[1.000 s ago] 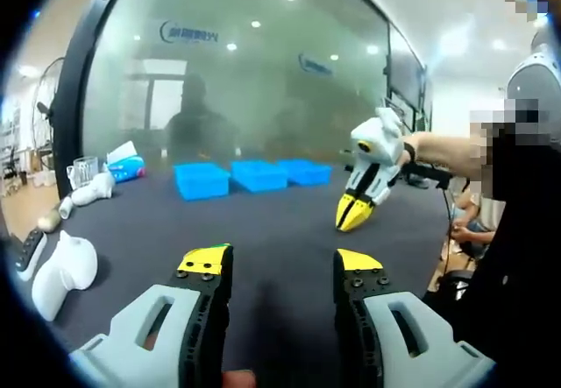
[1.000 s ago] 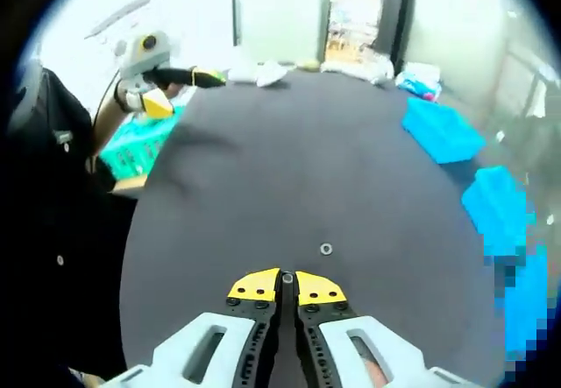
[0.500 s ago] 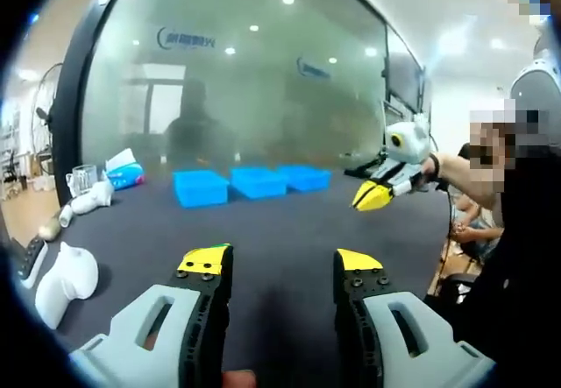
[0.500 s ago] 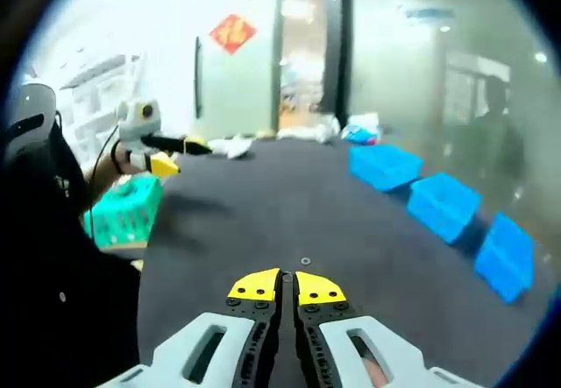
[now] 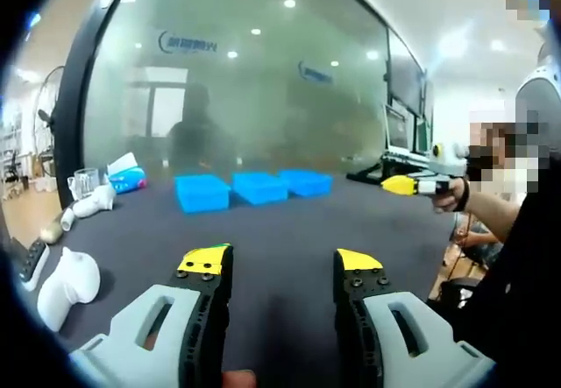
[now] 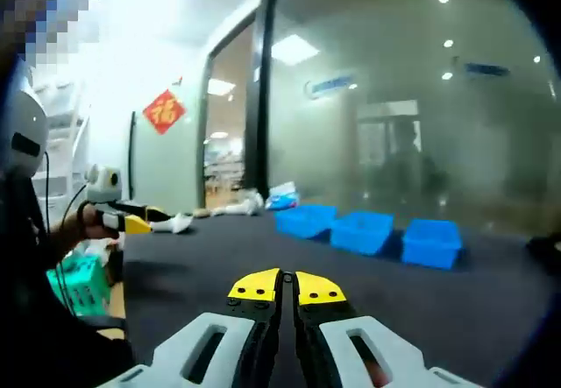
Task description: Sort the screws, nuts, and washers into the corresponding bins
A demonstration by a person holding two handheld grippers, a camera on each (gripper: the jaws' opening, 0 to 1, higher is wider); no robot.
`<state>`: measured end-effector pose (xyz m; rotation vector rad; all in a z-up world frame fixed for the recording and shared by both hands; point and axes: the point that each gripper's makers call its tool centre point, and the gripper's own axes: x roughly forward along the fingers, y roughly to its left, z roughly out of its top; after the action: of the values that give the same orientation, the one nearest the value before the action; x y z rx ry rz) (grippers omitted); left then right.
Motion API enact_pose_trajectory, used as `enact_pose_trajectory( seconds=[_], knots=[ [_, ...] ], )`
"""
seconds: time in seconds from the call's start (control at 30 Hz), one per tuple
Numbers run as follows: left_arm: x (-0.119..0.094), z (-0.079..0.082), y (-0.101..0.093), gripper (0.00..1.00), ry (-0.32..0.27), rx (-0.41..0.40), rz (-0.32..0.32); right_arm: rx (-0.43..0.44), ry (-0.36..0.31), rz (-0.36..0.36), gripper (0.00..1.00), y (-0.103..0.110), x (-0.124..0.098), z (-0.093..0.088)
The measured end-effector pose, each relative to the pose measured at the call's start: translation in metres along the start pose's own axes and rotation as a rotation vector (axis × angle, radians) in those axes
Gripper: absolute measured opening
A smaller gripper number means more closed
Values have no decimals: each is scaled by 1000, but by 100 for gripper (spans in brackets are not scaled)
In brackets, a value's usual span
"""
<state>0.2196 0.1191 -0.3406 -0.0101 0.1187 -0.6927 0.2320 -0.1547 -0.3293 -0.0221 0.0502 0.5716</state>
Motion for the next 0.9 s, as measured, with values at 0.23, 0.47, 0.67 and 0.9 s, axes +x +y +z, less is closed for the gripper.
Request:
enact_pose_trajectory(
  seconds=[0.23,0.47,0.67,0.9],
  knots=[
    [0,3,-1,45,-10,-1,4,9,-50,-70,3,-13,-13,9],
    [-1,4,0,45,-13,1,12,7,-79,-70,3,-19,5,30],
    [-1,1,3,45,-11,-4,16,-20,-92,-80,3,-37,38,51],
    [-4,2,8,45,-17,-6,30,8,-89,-63,3,-62,96,69]
  ],
)
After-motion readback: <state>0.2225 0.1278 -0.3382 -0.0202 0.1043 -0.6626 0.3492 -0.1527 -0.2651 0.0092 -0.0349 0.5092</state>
